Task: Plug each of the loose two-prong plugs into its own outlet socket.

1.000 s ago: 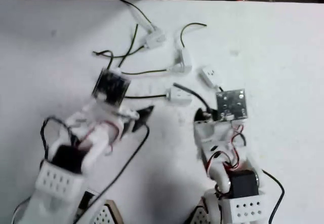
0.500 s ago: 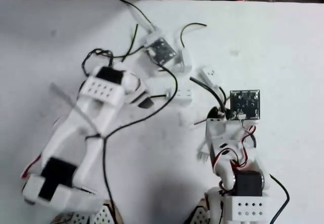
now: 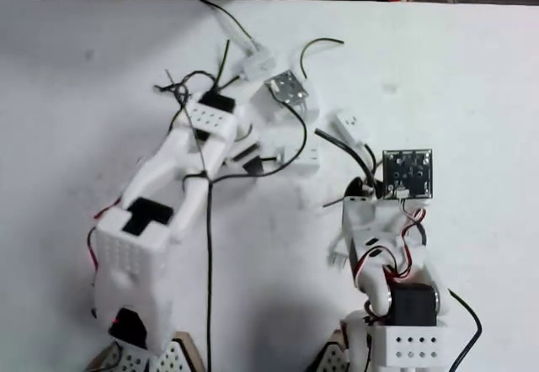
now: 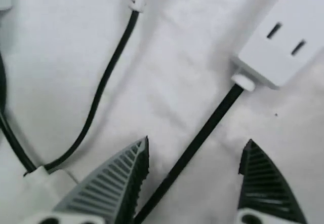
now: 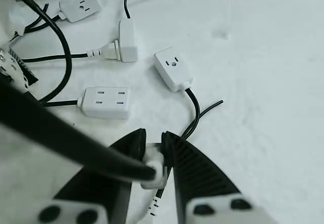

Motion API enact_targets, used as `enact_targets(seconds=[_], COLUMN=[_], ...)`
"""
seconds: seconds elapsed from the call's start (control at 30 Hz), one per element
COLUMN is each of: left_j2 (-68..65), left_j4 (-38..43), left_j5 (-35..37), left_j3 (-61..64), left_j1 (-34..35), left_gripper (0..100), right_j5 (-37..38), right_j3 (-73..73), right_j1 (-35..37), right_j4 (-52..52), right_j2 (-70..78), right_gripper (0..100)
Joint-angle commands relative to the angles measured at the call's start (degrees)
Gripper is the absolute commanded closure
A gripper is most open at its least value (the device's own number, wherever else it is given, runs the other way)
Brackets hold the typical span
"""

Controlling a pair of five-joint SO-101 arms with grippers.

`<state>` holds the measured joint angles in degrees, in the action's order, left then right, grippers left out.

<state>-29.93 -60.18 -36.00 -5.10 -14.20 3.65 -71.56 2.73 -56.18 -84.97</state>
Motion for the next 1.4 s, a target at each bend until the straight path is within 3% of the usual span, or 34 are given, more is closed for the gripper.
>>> enact_targets(seconds=[0.0, 0.17, 0.47, 0.6, 0.8, 1.1, 1.37], left_j2=[-4.62, -12.44, -25.36, -26.59, -24.92, -7.60, 12.18], left_j4=[-5.71, -16.09, -41.85, -42.11, -42.29, -41.67, -34.11], left_j5=[-0.62, -0.70, -10.99, -11.16, -5.01, -2.99, -2.73], left_j3=[-9.32, -20.92, -42.37, -43.34, -43.16, -20.04, 6.24], left_j1=[-0.31, -0.31, -2.24, -3.65, -5.32, -5.32, -3.12], left_gripper=[75, 78, 90, 98, 98, 98, 98], right_j5=[0.44, 0.44, 0.35, 0.35, 0.26, 0.35, 0.35], right_j3=[1.32, 1.32, 1.32, 1.32, 1.32, 1.32, 1.23], right_j1=[-0.31, -0.31, -0.31, -0.31, -0.31, -0.31, 0.31], right_j4=[1.27, 1.27, 1.27, 1.27, 1.27, 1.27, 1.19], right_j2=[-0.13, -0.13, -0.40, -0.57, -0.57, -0.31, -0.22], right_gripper=[98.2, 98.2, 98.2, 98.2, 98.2, 98.1, 98.1])
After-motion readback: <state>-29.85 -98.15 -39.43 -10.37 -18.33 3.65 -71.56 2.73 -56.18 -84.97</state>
